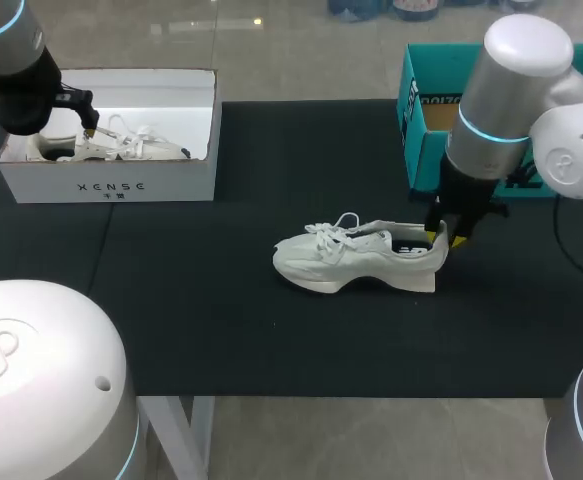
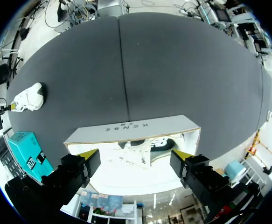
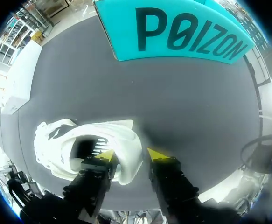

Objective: Take the shoe out of the shoebox, open the shoe tongue, remove and reinsert the insole, then place the shoe into the shoebox

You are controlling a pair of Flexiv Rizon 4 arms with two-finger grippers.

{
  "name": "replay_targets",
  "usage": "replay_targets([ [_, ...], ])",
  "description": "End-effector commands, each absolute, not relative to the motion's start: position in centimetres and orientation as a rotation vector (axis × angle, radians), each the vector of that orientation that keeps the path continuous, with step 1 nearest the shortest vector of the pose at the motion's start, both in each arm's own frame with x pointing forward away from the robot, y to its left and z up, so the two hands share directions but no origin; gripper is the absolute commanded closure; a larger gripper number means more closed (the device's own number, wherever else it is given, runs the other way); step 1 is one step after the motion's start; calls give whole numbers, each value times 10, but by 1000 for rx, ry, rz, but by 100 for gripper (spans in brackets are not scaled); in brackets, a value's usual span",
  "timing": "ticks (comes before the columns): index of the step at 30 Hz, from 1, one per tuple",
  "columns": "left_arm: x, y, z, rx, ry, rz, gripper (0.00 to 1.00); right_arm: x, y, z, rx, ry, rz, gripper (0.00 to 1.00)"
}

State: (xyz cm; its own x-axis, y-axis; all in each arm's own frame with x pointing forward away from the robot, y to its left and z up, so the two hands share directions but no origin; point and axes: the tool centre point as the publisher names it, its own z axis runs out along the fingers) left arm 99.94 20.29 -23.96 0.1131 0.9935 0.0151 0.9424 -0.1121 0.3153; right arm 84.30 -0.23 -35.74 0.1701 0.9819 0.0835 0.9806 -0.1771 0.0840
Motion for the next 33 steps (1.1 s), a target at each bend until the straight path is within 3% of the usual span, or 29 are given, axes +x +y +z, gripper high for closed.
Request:
replay_targets([
  [1,999,203,-239,2162,1926,333,0,837,-7,-329,2356,2056,194,0],
  [7,999,203,-239,2162,1926,333,0,830,-16,-295,2098,2410,193,0],
  [9,999,203,-239,2162,1926,333,0,829,-27,-281,1926,2576,358,0],
  [12,999,203,-239,2162,1926,333,0,825,-42,-266,1464,2733,481,0],
  [15,999,203,-239,2162,1926,333,0,804,-61,-261,658,3029,612,0],
  [33,999,203,-239,2162,1926,333,0,804,-61,-261,658,3029,612,0],
])
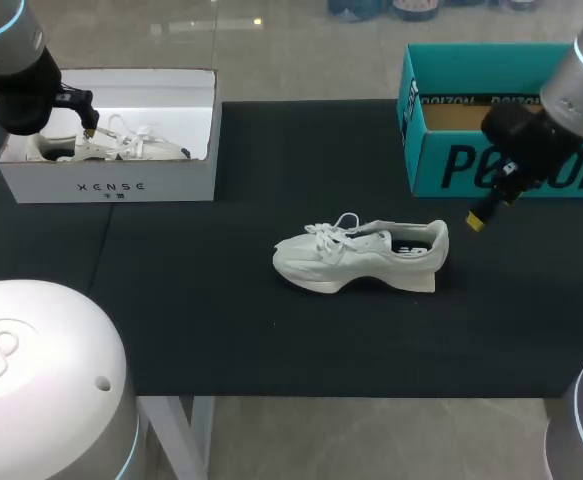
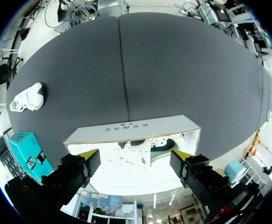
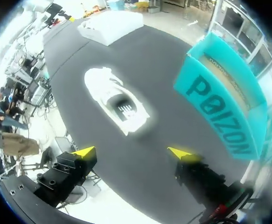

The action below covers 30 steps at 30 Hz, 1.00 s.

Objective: Take the shoe out of the shoebox, open the shoe tongue, remove and reinsert the insole, then place the shoe into the shoebox

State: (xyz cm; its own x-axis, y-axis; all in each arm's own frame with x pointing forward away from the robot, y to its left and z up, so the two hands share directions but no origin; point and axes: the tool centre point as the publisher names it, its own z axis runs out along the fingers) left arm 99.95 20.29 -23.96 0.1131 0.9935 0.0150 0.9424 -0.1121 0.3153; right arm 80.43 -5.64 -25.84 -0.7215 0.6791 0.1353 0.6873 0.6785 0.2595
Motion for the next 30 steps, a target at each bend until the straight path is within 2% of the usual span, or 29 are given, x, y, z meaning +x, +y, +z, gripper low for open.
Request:
replay_targets([
  [1,999,203,-239,2162,1926,333,0,804,-61,-261,-651,-2994,-605,0],
  [4,999,203,-239,2162,1926,333,0,804,-61,-261,-651,-2994,-605,0],
  [9,999,203,-239,2162,1926,333,0,798,-70,-266,-207,-3012,-809,0],
  [12,999,203,-239,2162,1926,333,0,797,-81,-270,-137,-2992,-896,0],
  [21,999,203,-239,2162,1926,333,0,799,-98,-274,-90,-3006,-1035,0],
  [30,999,203,-239,2162,1926,333,0,802,-94,-277,-389,-3079,-972,0],
])
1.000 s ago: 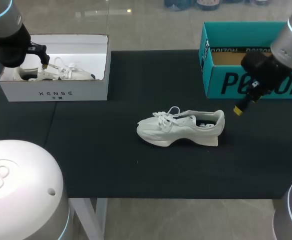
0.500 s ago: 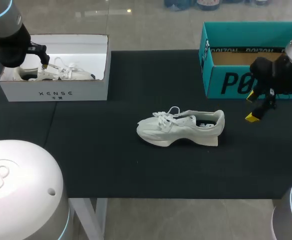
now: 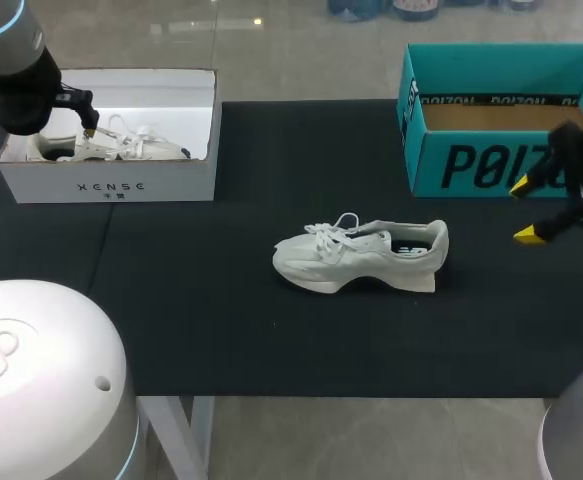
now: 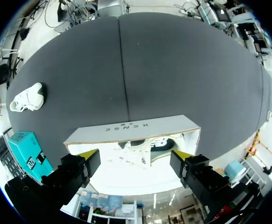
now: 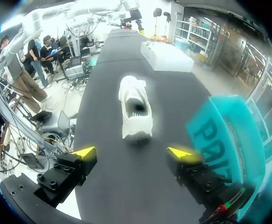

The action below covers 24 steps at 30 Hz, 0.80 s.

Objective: Take the shoe out of the shoebox, open the shoe tongue, remove and reinsert the insole, then place the shoe into the shoebox

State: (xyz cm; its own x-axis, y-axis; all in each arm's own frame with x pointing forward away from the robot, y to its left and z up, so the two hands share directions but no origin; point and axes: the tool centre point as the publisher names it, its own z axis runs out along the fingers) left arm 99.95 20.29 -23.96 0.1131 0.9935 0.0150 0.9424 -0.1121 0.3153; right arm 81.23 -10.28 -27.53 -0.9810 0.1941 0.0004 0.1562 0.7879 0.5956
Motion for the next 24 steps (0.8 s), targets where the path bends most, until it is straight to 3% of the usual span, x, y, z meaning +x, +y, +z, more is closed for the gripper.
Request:
replay_targets([
  [1,999,203,-239,2162,1926,333,0,803,-92,-280,377,2874,921,0],
  [9,999,203,-239,2162,1926,333,0,812,-88,-299,92,2805,1209,0],
  [24,999,203,-239,2162,1926,333,0,828,-111,-325,138,2720,1293,0],
])
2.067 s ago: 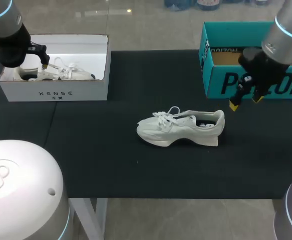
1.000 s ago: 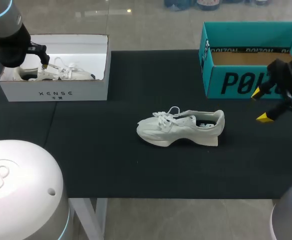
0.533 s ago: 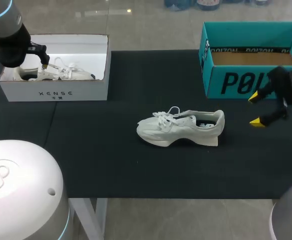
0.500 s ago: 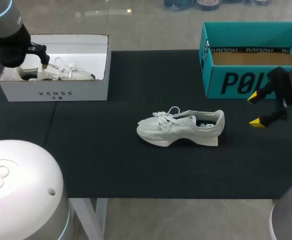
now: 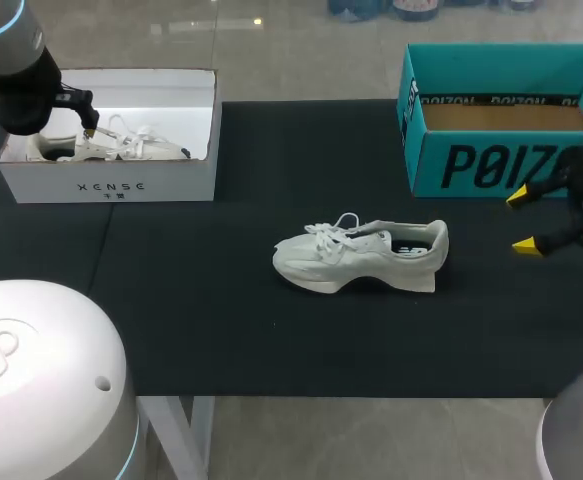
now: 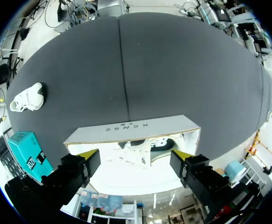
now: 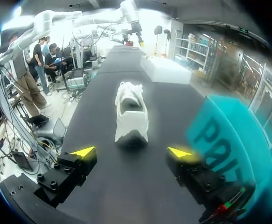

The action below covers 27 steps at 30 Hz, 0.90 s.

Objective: Take the shoe out of the shoebox, open the shoe tongue, remove and reinsert the insole, then place the shoe into the shoebox

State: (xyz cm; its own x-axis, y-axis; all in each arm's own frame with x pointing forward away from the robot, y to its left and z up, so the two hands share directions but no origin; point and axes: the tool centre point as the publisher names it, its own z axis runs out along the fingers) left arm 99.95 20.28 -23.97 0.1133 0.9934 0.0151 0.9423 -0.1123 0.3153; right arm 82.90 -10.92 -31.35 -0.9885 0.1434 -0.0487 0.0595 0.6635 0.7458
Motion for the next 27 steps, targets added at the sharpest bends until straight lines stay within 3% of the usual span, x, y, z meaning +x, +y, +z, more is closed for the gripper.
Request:
replay_targets([
  [1,999,203,-239,2162,1926,333,0,828,-110,-326,129,2708,1304,0],
  [27,999,203,-239,2162,1926,333,0,839,-120,-349,187,2751,1292,0],
])
